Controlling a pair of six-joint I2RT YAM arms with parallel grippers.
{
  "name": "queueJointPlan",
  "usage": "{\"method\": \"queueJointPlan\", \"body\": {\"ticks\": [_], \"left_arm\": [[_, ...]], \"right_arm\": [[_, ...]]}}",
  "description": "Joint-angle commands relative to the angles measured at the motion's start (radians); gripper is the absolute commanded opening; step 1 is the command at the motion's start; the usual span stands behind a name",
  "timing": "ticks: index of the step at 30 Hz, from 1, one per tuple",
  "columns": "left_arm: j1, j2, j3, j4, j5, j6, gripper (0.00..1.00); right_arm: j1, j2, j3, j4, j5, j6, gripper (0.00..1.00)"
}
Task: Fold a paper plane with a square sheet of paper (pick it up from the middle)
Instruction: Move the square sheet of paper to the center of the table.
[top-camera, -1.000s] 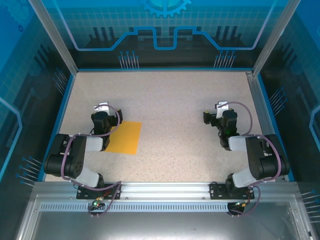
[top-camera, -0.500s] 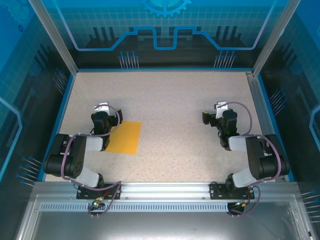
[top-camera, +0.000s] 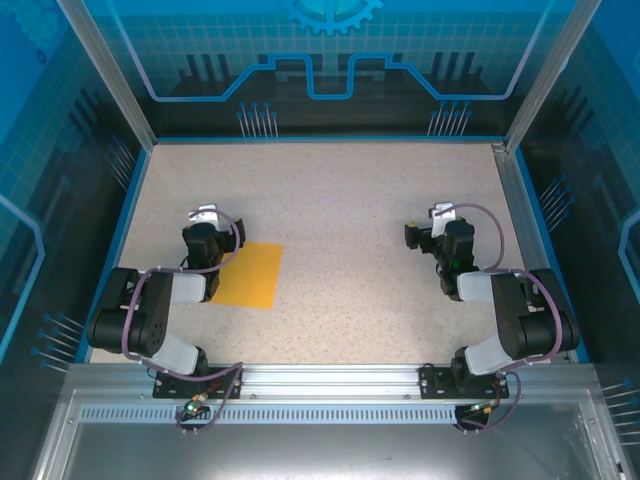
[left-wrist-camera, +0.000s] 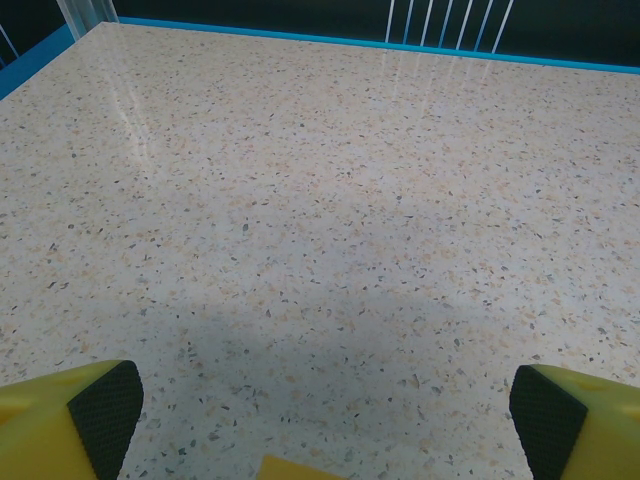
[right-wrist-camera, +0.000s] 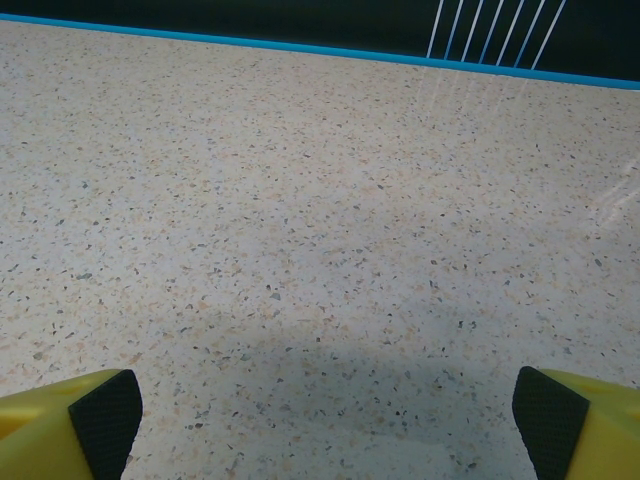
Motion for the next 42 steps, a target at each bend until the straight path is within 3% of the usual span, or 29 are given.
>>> {"method": "queueJointPlan", "body": {"ticks": [1,15,20,22,26,28,30,31,33,36,39,42], "left_arm": [[-0.001,0.0,-0.008,0.043,0.019,0.008,0.99],[-0.001,-0.001,-0.007,0.043,0.043,0.016,0.98],[0.001,-0.134,-0.015,-0.063,0.007,-0.005,0.98],[0.016,-0.229,-0.001,-0.203,-0.009,-0.06,0.99],[0.032,-0.373,0.103,-0.524,-0.006,-0.185,0.99],[0.034,-0.43,0.159,-0.689,-0.028,-0.315,0.99],[0.034,-0.462,0.234,-0.914,-0.077,-0.533,0.99],[0.035,-0.462,0.261,-0.989,-0.063,-0.613,0.99],[0.036,-0.452,0.307,-1.041,0.138,-0.524,0.99],[0.034,-0.447,0.3,-1.046,0.356,-0.537,0.99],[0.03,-0.446,0.274,-1.058,0.465,-0.539,0.98],[0.016,-0.435,0.262,-1.105,0.527,-0.515,0.98]], "right_arm": [[-0.017,0.004,0.013,0.002,-0.014,-0.013,0.99],[-0.019,-0.003,0.03,-0.034,-0.076,-0.037,1.0],[0.006,-0.057,-0.006,-0.008,-0.049,-0.059,0.99],[0.021,-0.118,0.019,-0.114,-0.019,-0.055,0.99],[0.03,-0.265,0.237,-0.709,-0.048,0.087,0.99],[0.032,-0.303,0.313,-0.902,-0.109,0.174,0.99],[0.032,-0.326,0.375,-1.028,-0.17,0.296,0.99],[0.029,-0.331,0.396,-1.072,-0.204,0.339,1.0],[0.029,-0.332,0.409,-1.111,-0.38,0.371,0.99],[0.048,-0.326,0.384,-1.036,-0.585,0.459,0.99],[0.142,-0.326,0.364,-0.988,-0.545,0.522,0.99],[0.279,-0.303,0.389,-1.034,-0.386,0.547,0.99]]}}
